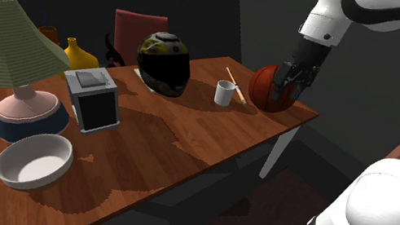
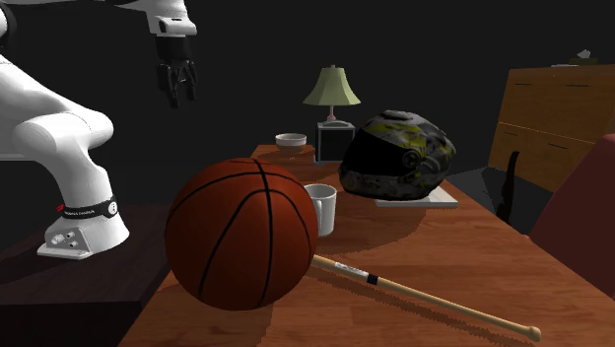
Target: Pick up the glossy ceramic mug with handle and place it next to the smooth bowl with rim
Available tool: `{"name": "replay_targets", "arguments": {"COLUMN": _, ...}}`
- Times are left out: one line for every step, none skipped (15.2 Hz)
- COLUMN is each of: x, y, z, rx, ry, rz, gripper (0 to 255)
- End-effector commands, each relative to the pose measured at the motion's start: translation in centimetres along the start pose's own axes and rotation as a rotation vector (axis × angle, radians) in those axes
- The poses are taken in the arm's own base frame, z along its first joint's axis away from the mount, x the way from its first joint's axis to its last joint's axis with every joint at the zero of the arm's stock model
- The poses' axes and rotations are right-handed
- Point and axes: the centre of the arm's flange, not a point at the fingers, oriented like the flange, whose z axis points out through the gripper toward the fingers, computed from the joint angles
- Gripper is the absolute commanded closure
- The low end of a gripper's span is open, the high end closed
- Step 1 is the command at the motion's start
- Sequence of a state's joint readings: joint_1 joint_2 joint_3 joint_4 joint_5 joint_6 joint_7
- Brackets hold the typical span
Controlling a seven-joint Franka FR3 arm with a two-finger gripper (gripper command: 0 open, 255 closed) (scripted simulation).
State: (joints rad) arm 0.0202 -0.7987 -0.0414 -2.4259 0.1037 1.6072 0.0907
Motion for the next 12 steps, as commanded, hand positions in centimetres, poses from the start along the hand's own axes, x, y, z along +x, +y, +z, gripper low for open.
{"name": "replay_targets", "arguments": {"x": 0.0, "y": 0.0, "z": 0.0, "rx": 0.0, "ry": 0.0, "rz": 0.0, "gripper": 0}}
{"name": "replay_targets", "arguments": {"x": 1.1, "y": 0.4, "z": 0.5, "rx": -0.006, "ry": -0.001, "rz": -0.006, "gripper": 0}}
{"name": "replay_targets", "arguments": {"x": 2.3, "y": 0.7, "z": 1.0, "rx": -0.012, "ry": -0.001, "rz": -0.012, "gripper": 0}}
{"name": "replay_targets", "arguments": {"x": 3.4, "y": 1.0, "z": 1.5, "rx": -0.018, "ry": -0.002, "rz": -0.018, "gripper": 0}}
{"name": "replay_targets", "arguments": {"x": 4.6, "y": 1.4, "z": 2.0, "rx": -0.023, "ry": -0.002, "rz": -0.024, "gripper": 0}}
{"name": "replay_targets", "arguments": {"x": 5.7, "y": 1.7, "z": 2.5, "rx": -0.029, "ry": -0.003, "rz": -0.03, "gripper": 0}}
{"name": "replay_targets", "arguments": {"x": 6.9, "y": 2.0, "z": 3.0, "rx": -0.035, "ry": -0.003, "rz": -0.037, "gripper": 0}}
{"name": "replay_targets", "arguments": {"x": 8.1, "y": 2.4, "z": 3.5, "rx": -0.041, "ry": -0.004, "rz": -0.043, "gripper": 0}}
{"name": "replay_targets", "arguments": {"x": 9.2, "y": 2.7, "z": 4.0, "rx": -0.047, "ry": -0.005, "rz": -0.049, "gripper": 0}}
{"name": "replay_targets", "arguments": {"x": 10.4, "y": 3.0, "z": 4.5, "rx": -0.053, "ry": -0.005, "rz": -0.055, "gripper": 0}}
{"name": "replay_targets", "arguments": {"x": 11.5, "y": 3.3, "z": 5.0, "rx": -0.058, "ry": -0.006, "rz": -0.061, "gripper": 0}}
{"name": "replay_targets", "arguments": {"x": 12.7, "y": 3.6, "z": 5.5, "rx": -0.064, "ry": -0.006, "rz": -0.067, "gripper": 0}}
